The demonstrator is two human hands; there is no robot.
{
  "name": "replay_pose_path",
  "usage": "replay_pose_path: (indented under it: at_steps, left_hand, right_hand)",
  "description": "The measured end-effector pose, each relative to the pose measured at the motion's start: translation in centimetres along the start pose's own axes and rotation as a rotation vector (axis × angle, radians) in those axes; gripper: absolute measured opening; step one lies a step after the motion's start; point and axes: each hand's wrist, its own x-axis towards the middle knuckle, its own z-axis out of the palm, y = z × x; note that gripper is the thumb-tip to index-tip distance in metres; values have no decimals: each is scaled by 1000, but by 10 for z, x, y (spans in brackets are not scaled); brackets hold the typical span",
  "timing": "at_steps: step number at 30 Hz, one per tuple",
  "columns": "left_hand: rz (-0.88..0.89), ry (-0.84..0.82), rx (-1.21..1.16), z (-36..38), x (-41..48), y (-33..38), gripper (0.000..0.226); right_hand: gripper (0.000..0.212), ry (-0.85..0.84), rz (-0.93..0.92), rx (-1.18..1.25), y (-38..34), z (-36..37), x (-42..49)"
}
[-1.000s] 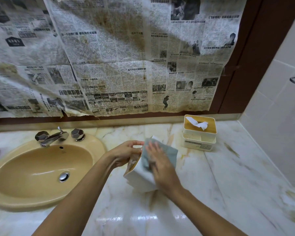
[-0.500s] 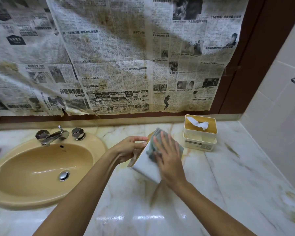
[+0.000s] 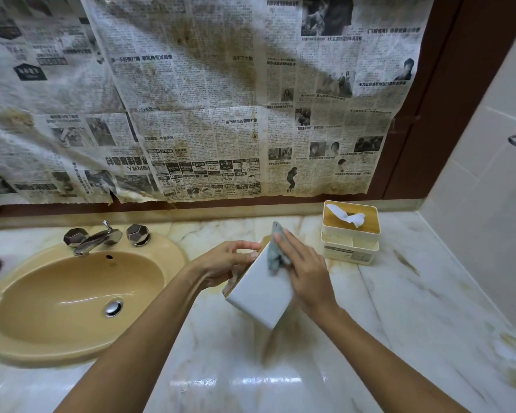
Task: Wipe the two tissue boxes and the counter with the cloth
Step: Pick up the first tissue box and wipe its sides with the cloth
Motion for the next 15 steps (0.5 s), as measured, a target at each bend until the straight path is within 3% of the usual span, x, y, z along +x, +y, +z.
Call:
replay_pose_path:
  at_steps: [5, 8, 10, 15]
  left_hand:
    - [0, -34, 116, -1, -10, 0, 44]
    - [19, 56, 145, -4, -10, -3, 21]
    - [57, 143, 168, -3, -10, -2, 10]
    - [119, 261, 181, 2, -11, -5, 13]
  right_hand:
    - [23, 103, 665, 572, 4, -10, 16]
    - [31, 95, 987, 790, 20, -9, 11]
    - [31, 149, 1127, 977, 28, -9, 3]
    - [29, 241, 1274, 1206, 34, -9, -12]
